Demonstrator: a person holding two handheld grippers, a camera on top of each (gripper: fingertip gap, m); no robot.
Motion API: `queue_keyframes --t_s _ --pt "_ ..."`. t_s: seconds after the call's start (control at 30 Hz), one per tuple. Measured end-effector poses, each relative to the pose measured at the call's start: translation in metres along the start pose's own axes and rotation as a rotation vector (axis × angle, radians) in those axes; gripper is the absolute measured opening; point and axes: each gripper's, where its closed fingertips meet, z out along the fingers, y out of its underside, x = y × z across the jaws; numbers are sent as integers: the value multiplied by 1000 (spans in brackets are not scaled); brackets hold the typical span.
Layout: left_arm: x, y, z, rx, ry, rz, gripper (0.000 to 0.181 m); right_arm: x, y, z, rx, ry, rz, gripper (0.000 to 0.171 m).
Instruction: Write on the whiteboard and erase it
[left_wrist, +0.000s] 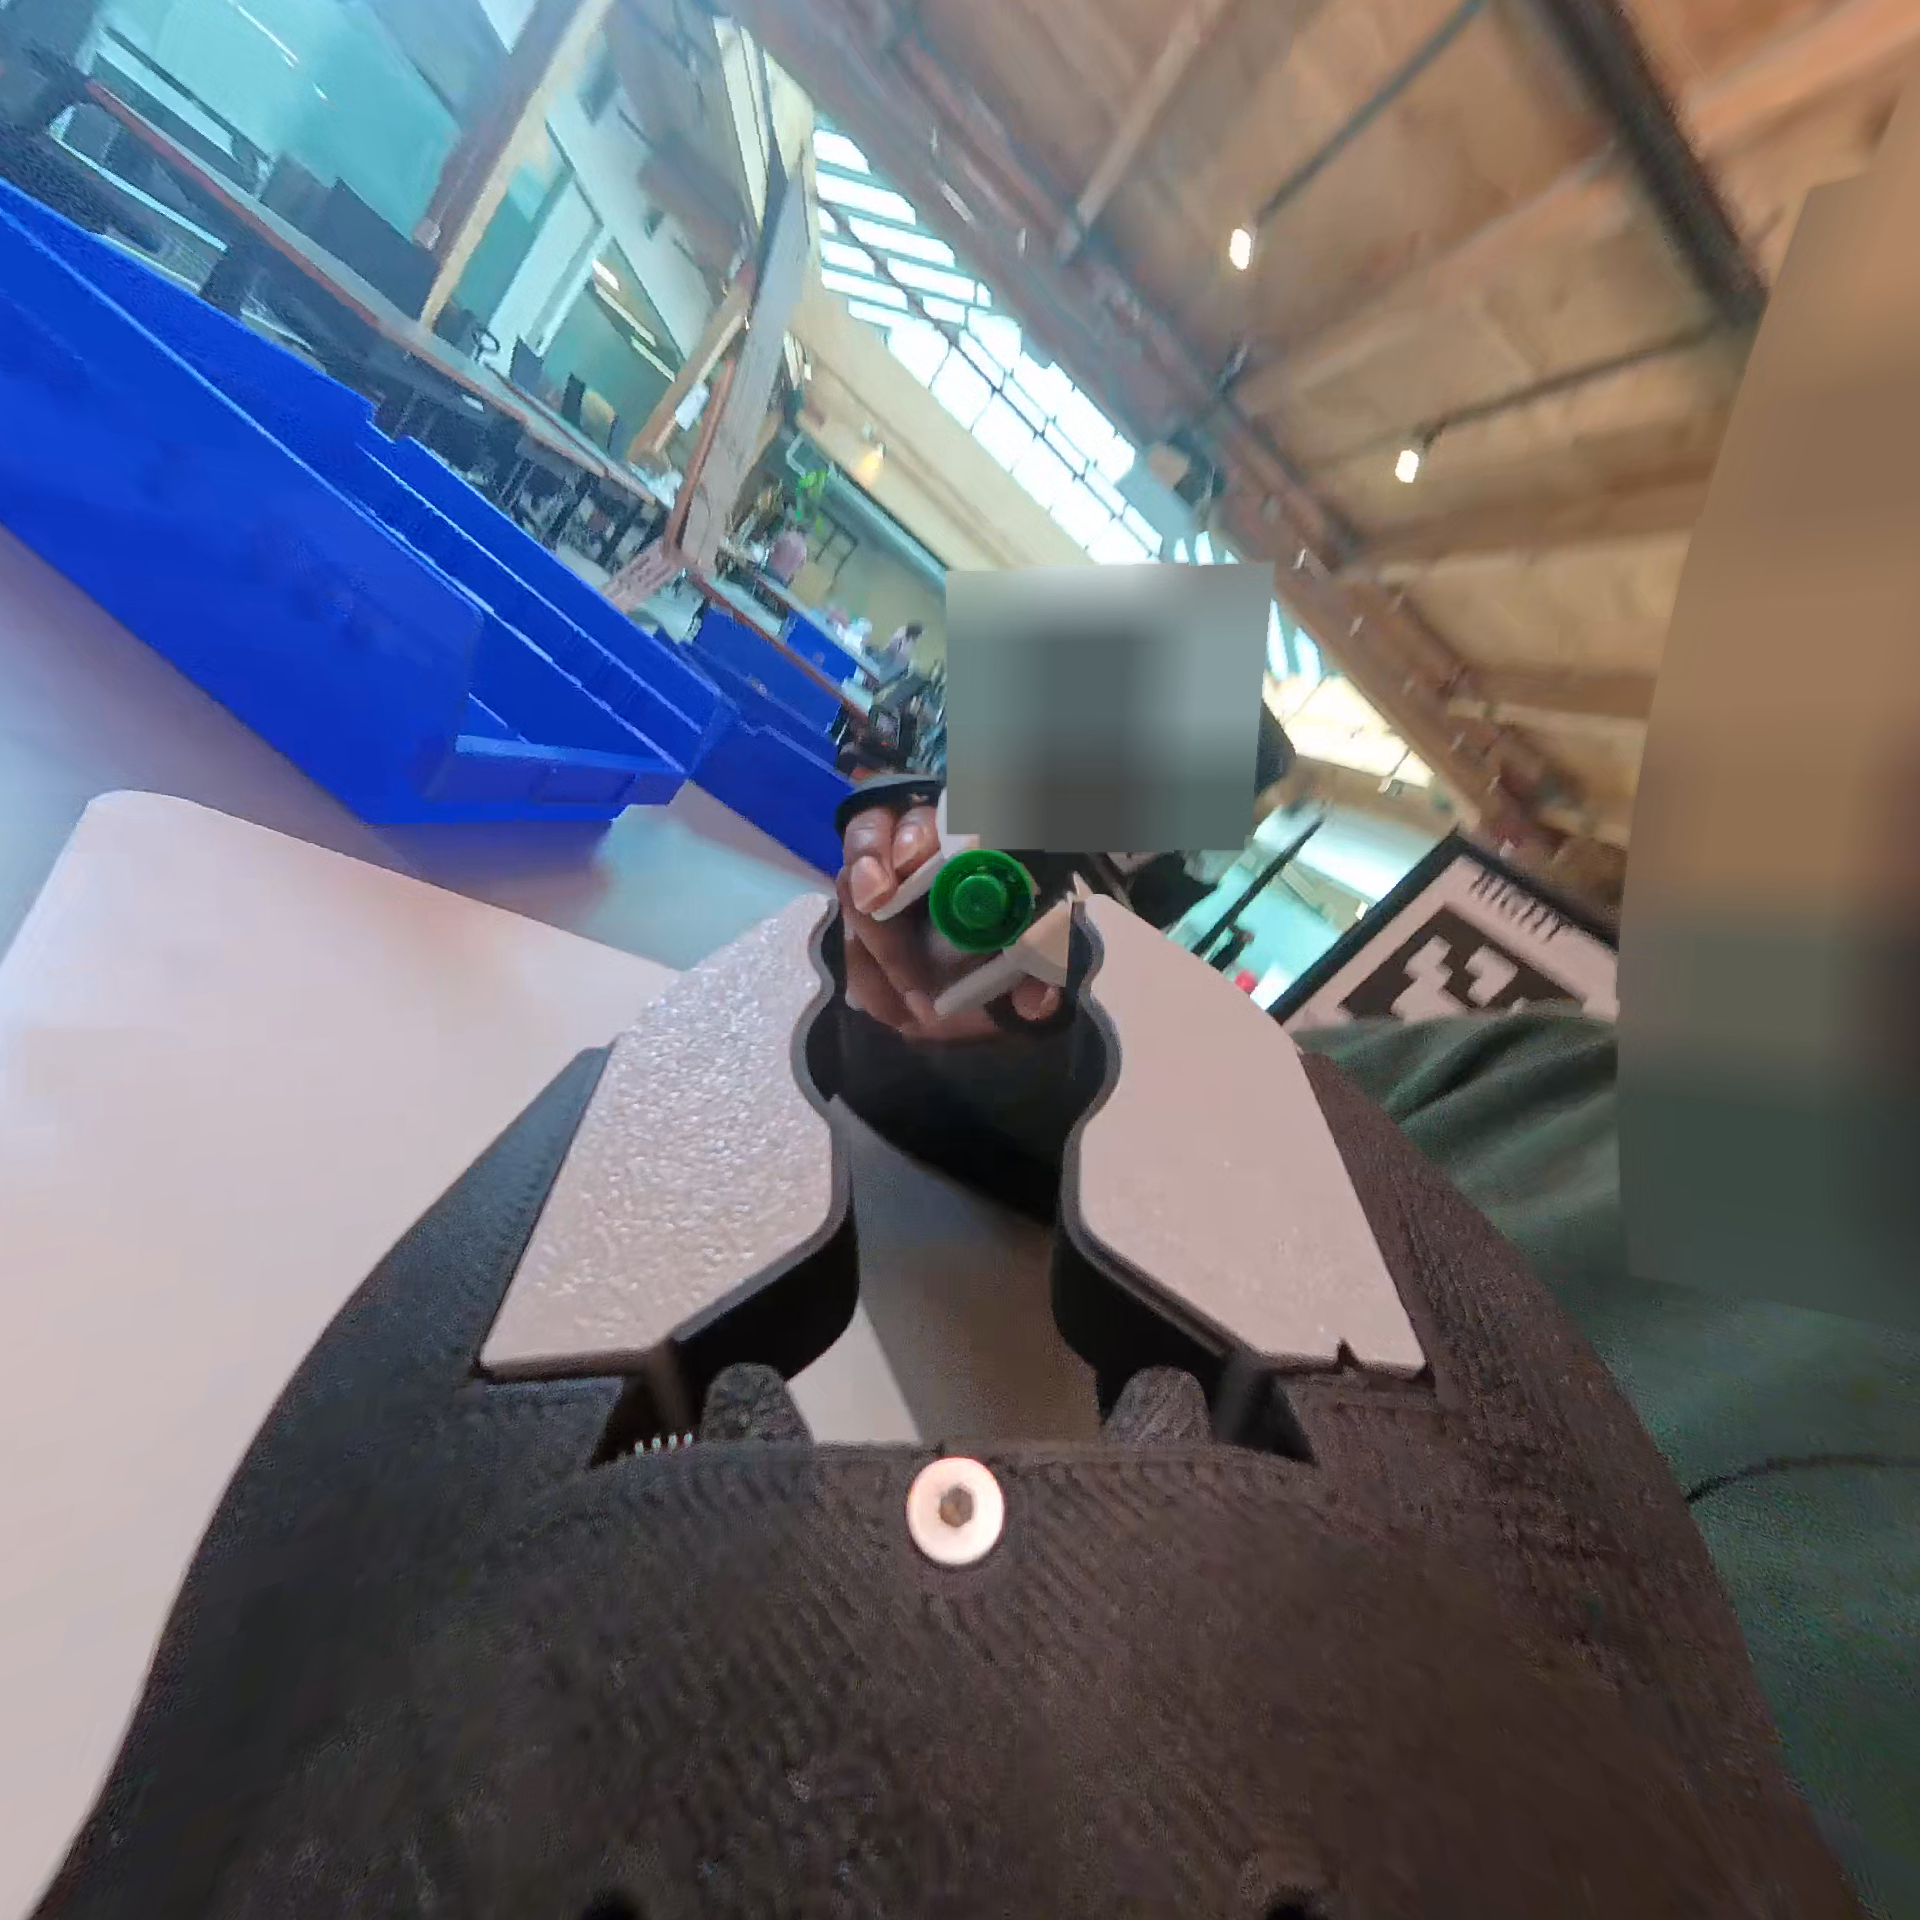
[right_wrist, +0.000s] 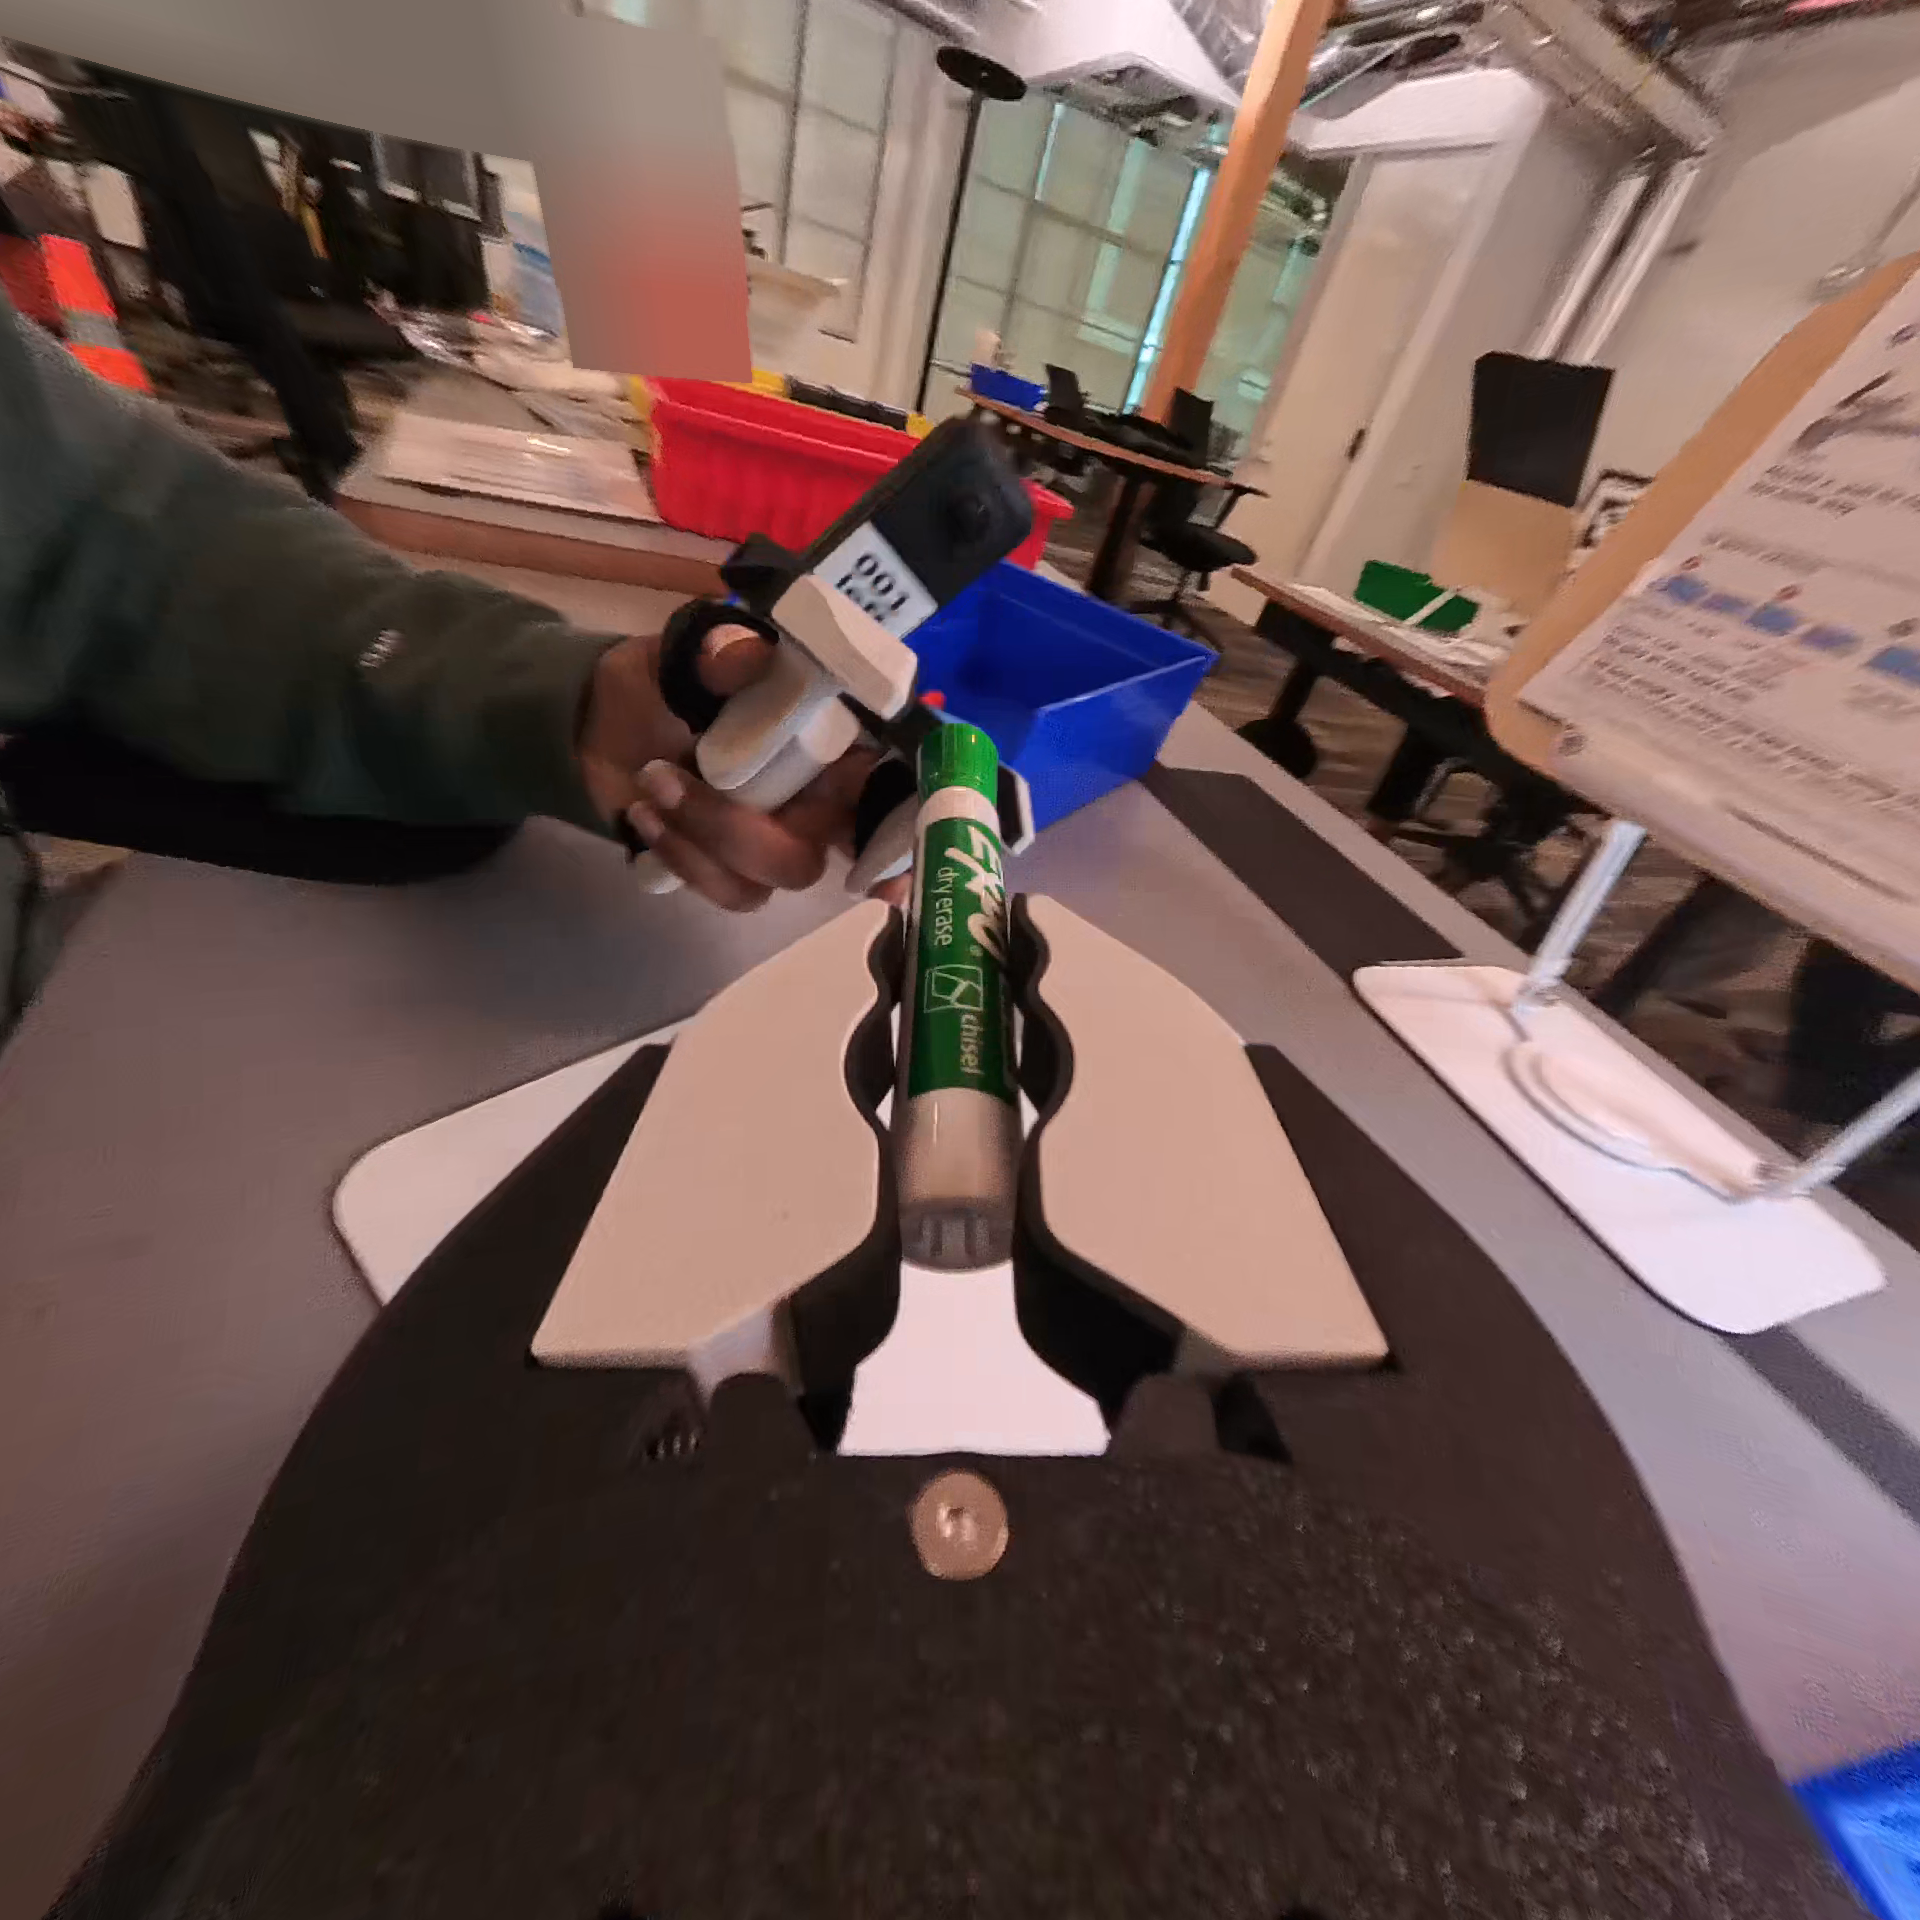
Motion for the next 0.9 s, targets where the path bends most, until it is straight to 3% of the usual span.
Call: queue_keyframes --t_s 0.13,0.17,0.2,0.6,0.7,0.8,0.9 --pt "9 29 5 -186 17 76 35 -13 10 5 -32 -85 25 19" --pt "6 33 4 -189 -2 89 22 -16 12 6 -37 -106 35 19" --pt "5 34 3 -178 -9 93 21 -18 13 6 -43 -120 43 19" --pt "2 56 -2 -253 48 1 20 -31 30 7 -108 -229 79 19" --pt "3 49 -2 -194 76 -61 20 -29 22 10 -52 -190 75 20" --pt "2 43 -3 -106 142 -223 20 -32 19 16 -32 -159 40 40" --pt "5 52 7 -89 176 -324 20 -41 26 26 -57 -157 28 44"
